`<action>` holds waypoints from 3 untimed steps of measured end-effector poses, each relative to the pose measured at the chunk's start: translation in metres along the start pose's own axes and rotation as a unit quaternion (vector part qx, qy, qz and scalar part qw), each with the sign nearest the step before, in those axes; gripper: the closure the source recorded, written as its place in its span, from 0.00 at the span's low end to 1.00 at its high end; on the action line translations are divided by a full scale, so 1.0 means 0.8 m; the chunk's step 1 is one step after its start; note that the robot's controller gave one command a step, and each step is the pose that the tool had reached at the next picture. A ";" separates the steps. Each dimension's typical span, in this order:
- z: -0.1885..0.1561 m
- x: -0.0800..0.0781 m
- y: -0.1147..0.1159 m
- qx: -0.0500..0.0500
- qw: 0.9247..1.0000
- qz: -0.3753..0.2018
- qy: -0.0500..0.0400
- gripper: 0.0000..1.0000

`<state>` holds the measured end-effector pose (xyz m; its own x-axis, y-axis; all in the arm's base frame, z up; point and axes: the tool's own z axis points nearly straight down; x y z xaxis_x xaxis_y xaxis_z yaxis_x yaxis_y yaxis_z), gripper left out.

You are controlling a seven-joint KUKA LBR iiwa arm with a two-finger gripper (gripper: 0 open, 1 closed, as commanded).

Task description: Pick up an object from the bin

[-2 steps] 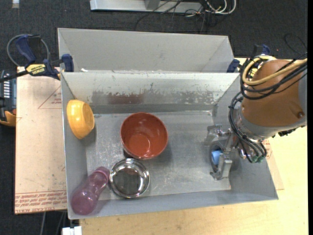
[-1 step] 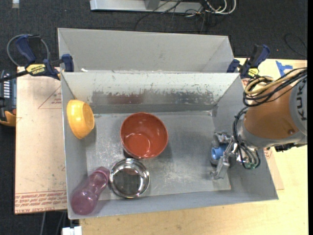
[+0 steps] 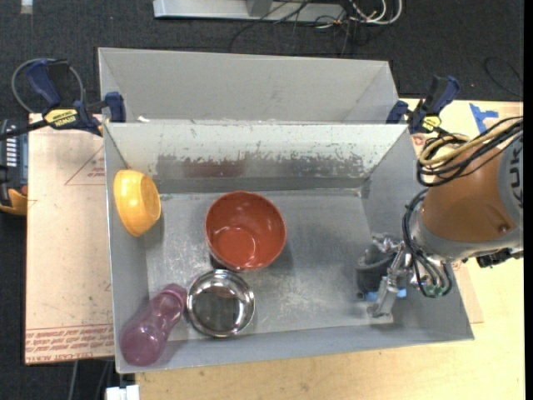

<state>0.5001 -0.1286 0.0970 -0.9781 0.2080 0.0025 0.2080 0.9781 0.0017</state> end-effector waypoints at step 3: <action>0.021 -0.085 -0.009 -0.013 0.998 -0.055 -0.025 1.00</action>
Offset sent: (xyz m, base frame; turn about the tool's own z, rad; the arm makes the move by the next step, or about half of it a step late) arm 0.0854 -0.0233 -0.0270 -0.3234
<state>0.5649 -0.1493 0.0800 -0.9939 0.0988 -0.0489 0.0977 0.9949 0.0242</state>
